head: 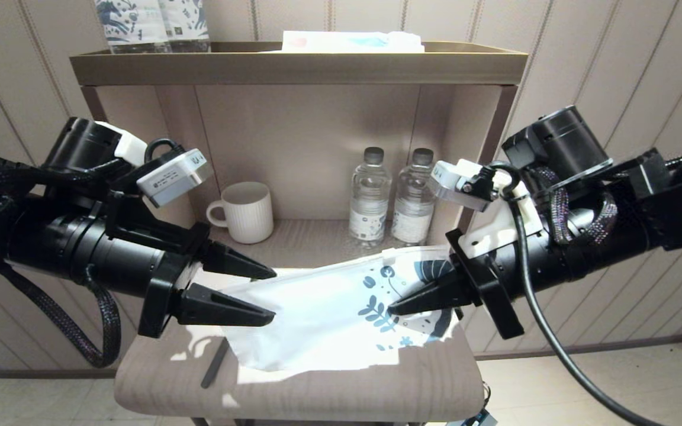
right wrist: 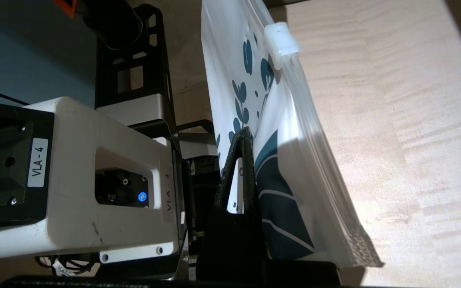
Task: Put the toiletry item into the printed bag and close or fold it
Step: Hand it to the other hand, then open the storage bag
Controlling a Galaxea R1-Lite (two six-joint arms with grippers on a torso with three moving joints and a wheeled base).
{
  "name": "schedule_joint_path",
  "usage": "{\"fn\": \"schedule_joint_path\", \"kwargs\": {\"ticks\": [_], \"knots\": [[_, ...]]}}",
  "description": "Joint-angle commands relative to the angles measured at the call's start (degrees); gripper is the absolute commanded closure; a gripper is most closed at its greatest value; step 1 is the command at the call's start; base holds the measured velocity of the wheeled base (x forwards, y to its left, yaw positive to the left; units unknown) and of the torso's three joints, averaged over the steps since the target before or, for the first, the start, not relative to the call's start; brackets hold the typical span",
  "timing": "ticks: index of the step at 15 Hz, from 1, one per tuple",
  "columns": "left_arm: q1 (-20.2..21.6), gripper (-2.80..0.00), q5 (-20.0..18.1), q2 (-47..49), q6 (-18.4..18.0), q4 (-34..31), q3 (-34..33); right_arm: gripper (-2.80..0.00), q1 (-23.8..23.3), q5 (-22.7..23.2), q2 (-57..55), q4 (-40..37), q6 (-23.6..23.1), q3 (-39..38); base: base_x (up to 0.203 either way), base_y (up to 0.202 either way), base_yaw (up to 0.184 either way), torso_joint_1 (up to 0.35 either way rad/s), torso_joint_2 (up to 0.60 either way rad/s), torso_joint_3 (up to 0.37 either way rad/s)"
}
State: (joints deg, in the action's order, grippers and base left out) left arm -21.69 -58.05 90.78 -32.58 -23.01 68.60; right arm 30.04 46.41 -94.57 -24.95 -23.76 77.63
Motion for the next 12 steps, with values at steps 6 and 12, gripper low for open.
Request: {"fn": "schedule_joint_path", "kwargs": {"ticks": [6, 12], "knots": [[-0.1, -2.8, 0.4, -0.9, 1.0, 0.0, 0.8, 0.0, 4.4, -1.1, -1.3, 0.1, 0.3, 0.4, 0.0, 0.0, 0.0, 0.0, 0.0, 0.0], [-3.0, -2.8, 0.4, 3.2, 3.9, -0.1, 4.1, 0.0, 8.9, -4.2, -4.9, 0.1, 1.6, 4.1, 0.0, 0.0, 0.0, 0.0, 0.0, 0.0]]}}
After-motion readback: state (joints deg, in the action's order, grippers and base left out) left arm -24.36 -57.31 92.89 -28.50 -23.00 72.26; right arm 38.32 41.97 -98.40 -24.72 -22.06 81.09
